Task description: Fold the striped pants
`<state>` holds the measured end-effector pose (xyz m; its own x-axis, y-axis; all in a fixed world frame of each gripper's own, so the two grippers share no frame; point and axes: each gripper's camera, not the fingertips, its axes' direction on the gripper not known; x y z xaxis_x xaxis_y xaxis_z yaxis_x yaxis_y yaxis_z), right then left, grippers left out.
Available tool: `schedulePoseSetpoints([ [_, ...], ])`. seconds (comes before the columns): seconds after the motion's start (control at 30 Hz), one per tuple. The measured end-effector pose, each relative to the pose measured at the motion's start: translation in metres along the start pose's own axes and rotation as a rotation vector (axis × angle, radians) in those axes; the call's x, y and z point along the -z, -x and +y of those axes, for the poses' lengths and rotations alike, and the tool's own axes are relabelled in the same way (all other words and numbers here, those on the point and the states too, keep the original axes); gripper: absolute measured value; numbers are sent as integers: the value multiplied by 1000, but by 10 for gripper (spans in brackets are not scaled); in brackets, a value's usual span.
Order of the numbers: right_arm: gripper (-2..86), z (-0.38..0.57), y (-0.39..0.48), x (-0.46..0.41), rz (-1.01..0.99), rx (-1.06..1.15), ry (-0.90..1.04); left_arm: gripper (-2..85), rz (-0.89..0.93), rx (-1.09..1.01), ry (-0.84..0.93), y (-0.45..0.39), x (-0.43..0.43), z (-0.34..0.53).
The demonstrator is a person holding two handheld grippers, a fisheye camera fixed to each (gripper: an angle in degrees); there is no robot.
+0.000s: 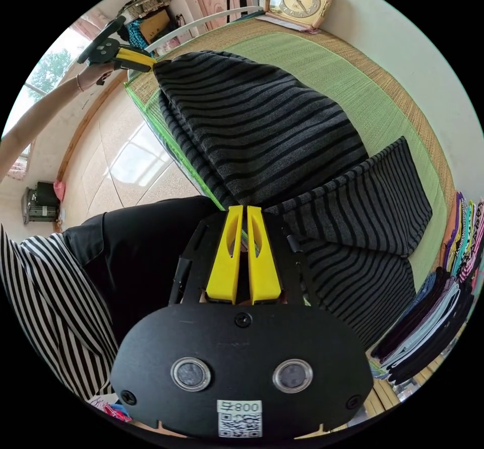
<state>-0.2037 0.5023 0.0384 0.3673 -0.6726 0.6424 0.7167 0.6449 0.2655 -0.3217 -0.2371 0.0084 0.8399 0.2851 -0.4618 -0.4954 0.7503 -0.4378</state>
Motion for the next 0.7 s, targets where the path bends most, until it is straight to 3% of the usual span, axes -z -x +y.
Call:
schedulePoseSetpoints([
  [0.47,14,26,-50,-51,-96,-96,45,13,101,105,66,-5,-88,24],
  [0.7,13,41,-64,-44,-74,-79,14,16,214,280,-51,13,-100,54],
])
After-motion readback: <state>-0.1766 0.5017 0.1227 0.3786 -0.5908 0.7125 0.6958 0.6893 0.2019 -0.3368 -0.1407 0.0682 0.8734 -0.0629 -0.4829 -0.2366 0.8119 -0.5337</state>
